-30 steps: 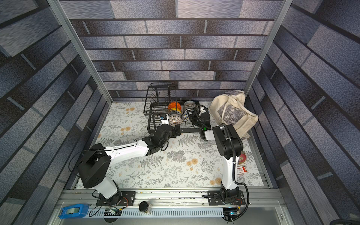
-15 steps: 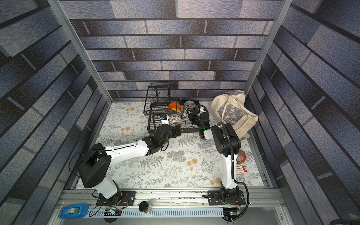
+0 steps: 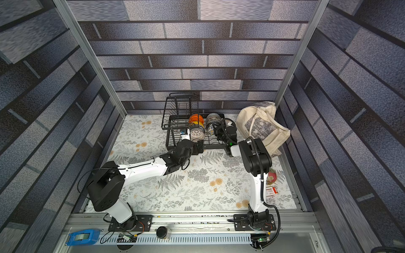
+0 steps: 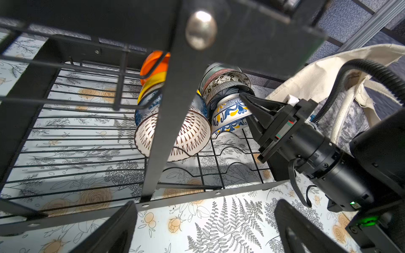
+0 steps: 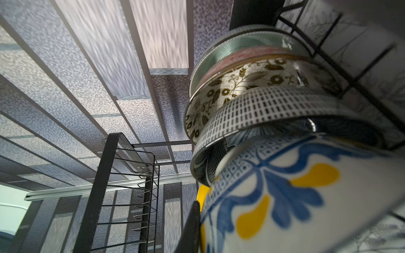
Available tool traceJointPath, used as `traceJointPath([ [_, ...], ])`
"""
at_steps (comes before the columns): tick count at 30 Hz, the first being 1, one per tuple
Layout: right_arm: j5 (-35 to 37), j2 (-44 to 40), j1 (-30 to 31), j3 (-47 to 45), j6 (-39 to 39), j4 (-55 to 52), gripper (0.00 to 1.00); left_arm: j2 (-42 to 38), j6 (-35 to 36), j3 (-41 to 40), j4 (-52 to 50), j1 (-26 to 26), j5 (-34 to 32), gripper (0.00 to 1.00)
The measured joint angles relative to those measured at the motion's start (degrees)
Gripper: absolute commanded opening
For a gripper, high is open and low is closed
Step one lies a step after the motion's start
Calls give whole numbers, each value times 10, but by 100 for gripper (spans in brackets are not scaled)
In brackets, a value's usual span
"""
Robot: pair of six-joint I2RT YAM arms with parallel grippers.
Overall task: Load bowls into a dish rack
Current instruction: Place the bowl in the dish rack.
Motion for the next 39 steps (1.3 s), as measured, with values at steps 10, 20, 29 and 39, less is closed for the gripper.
traceJointPath([
  [10, 4, -10, 0, 4, 21, -29, 10, 0, -3, 0, -3, 0, 0, 100],
  [20, 0, -13, 0, 6, 48, -44, 14, 0, -4, 0, -4, 0, 0, 100],
  [29, 0, -29, 0, 8, 65, -88, 15, 0, -4, 0, -4, 0, 0, 100],
  [39, 0, -29, 0, 29, 105, -123, 15, 0, -4, 0, -4, 0, 0, 100],
])
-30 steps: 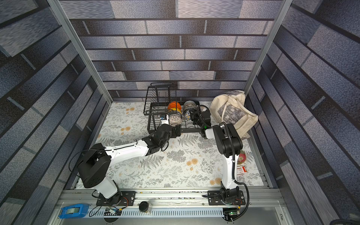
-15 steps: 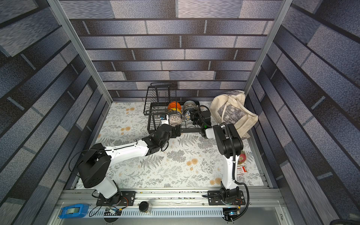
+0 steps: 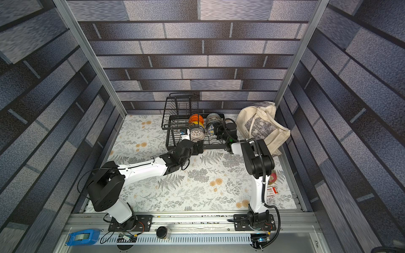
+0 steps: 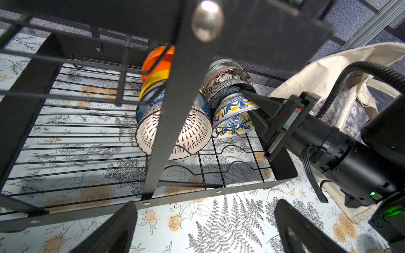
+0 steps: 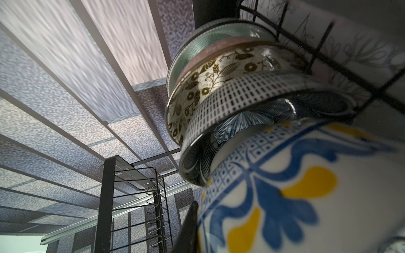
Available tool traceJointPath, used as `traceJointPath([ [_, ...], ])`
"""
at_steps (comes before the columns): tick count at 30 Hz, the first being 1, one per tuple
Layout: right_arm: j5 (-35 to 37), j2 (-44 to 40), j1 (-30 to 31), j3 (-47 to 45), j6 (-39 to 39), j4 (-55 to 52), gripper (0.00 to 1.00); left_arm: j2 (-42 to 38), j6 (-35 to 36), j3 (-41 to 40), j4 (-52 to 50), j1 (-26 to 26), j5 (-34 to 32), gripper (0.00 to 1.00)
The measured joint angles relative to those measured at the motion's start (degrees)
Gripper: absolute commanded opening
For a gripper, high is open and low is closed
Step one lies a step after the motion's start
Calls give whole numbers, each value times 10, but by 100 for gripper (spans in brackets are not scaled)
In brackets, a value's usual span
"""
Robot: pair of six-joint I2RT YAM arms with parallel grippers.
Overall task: Load bowls into a dish rack
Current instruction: Place the bowl in the dish rack.
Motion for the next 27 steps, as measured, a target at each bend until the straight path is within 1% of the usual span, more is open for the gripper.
traceJointPath([
  [6, 3, 0, 0, 3, 29, -9, 16, 0, 0, 0, 0, 0, 0, 100],
  [19, 4, 0, 0, 16, 51, -39, 19, -3, -6, 0, 0, 0, 0, 100],
  [23, 4, 0, 0, 23, 54, -56, 23, -5, -7, 0, 0, 0, 0, 100],
  [27, 4, -4, 0, 28, 55, -79, 30, -9, -6, 0, 0, 0, 0, 100],
])
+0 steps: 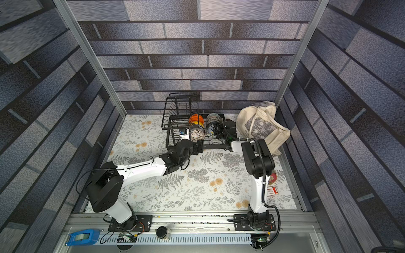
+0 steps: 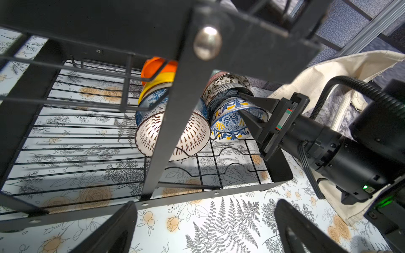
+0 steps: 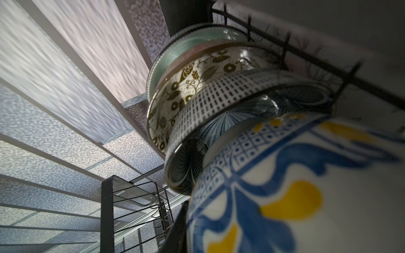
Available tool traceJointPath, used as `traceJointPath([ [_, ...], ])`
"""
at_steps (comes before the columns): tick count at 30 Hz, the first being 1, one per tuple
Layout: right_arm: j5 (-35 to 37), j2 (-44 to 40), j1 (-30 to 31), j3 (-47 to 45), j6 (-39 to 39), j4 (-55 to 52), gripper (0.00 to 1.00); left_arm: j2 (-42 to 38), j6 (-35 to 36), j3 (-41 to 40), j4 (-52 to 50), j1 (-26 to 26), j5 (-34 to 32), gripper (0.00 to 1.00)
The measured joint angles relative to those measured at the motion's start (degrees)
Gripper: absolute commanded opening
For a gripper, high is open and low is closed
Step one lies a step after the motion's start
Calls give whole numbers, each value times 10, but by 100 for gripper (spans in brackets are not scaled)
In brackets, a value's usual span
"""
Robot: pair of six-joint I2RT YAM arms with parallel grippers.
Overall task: Load bowls into a dish rack
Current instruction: Place the bowl in the dish rack.
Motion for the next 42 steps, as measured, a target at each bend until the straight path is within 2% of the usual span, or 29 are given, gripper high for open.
traceJointPath([
  [13, -4, -26, 0, 0, 2, -63, 49, -13, 0, -1, -2, -1, -2, 100],
  [20, -6, -36, 0, -9, 6, -70, 72, -15, 0, -1, -5, -4, -2, 100],
  [27, -9, -50, 0, -18, 4, -75, 80, -18, 0, -1, -9, -6, -3, 100],
  [31, -9, -59, 0, -23, 3, -76, 89, -23, 0, -1, -13, -11, -5, 100],
  [32, -9, -63, 0, -26, 3, -76, 96, -24, 0, -1, -13, -12, -6, 100],
  [33, -8, -66, 0, -27, 4, -76, 99, -26, 0, -1, -14, -12, -7, 100],
  [42, -9, -114, 0, -41, -29, -101, 100, -61, 0, -6, -36, -11, -17, 100],
])
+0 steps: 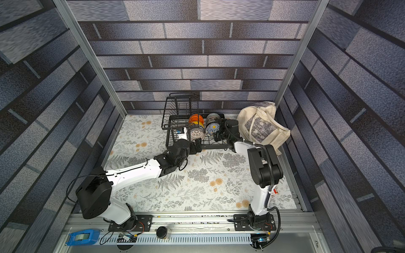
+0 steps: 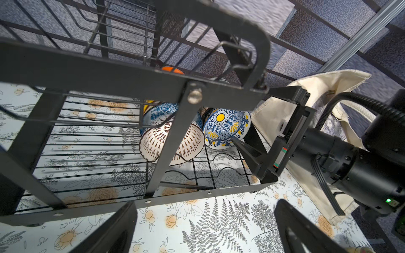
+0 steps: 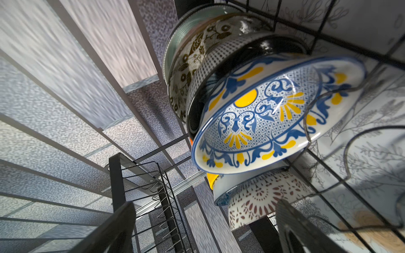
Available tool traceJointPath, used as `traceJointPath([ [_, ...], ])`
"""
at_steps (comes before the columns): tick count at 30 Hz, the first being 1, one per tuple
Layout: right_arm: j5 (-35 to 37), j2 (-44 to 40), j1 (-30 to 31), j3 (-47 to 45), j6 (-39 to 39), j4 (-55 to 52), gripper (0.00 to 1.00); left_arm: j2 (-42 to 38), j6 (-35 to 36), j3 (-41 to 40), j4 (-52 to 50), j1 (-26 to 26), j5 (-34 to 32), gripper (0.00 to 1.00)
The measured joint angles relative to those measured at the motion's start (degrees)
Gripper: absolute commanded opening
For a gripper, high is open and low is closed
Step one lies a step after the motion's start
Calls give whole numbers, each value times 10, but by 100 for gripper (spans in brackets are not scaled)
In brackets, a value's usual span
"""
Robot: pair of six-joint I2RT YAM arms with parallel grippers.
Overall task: Load bowls into a dish rack
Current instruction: Place the bowl in the dish rack, then reset both arms
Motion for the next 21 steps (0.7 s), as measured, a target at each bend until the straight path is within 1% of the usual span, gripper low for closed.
traceJointPath([
  [5, -8, -42, -7, -21, -46, -26, 100, -22, 3, -1, -43, 8, 0, 100],
  [8, -12, -70, -12, -36, -89, -50, 100, -42, 11, -1, -87, 19, 0, 100],
  [11, -16, -100, -21, -40, -158, -92, 100, -70, 17, -1, -158, 38, 0, 100],
  [12, -16, -113, -22, -36, -194, -119, 100, -83, 21, -1, -184, 49, 0, 100],
  [14, -9, -132, -24, -17, -265, -179, 100, -110, 31, -1, -232, 78, 0, 100],
  [17, 17, -163, -25, 12, -377, -246, 100, -154, 45, -3, -294, 147, 2, 100],
  [21, 70, -207, -25, 13, -489, -294, 100, -223, 59, -36, -334, 288, 4, 100],
])
